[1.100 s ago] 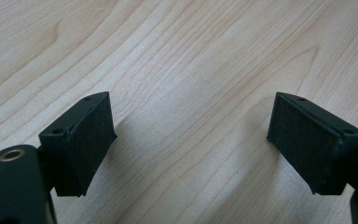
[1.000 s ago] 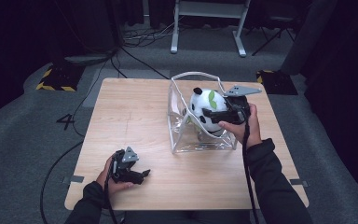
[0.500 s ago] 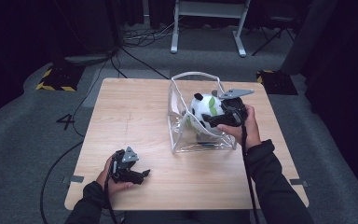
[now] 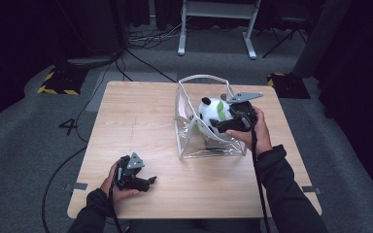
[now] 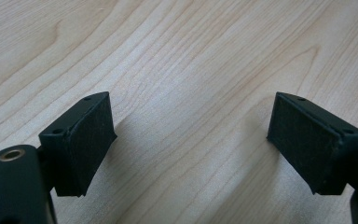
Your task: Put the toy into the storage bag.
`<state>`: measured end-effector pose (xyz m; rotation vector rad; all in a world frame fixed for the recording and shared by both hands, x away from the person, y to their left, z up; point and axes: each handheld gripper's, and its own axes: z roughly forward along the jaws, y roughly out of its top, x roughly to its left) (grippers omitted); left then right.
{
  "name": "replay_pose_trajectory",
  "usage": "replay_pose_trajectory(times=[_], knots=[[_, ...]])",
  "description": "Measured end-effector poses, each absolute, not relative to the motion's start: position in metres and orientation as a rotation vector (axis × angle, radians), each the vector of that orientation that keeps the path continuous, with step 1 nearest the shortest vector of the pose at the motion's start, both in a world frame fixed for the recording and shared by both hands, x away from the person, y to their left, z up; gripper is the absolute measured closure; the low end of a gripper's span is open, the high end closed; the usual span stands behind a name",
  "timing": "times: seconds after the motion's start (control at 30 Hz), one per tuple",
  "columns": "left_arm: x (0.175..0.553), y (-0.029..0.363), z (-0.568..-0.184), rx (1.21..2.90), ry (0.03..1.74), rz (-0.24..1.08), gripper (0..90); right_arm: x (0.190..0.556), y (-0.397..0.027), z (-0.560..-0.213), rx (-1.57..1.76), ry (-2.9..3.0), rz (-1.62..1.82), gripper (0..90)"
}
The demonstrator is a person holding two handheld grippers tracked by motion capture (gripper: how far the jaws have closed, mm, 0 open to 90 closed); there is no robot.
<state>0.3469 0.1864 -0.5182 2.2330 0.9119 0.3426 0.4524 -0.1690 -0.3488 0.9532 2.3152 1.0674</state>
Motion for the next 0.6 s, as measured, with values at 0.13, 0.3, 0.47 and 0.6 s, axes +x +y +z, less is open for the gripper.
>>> replay_pose_trajectory(times=[0.13, 0.3, 0.47, 0.6], knots=[[0.347, 0.186, -0.518, 2.233, 0.913, 0.342, 14.7, 0.452, -0.170, -0.348, 0.963, 2.301, 1.083, 15.8], [0.347, 0.186, -0.518, 2.232, 0.913, 0.341, 14.7, 0.450, -0.170, -0.345, 0.966, 2.282, 1.097, 15.2], [0.347, 0.186, -0.518, 2.232, 0.914, 0.341, 14.7, 0.446, -0.171, -0.336, 0.953, 2.241, 1.132, 19.3], [0.347, 0.186, -0.518, 2.232, 0.914, 0.341, 14.7, 0.444, -0.172, -0.331, 0.946, 2.218, 1.150, 24.3]])
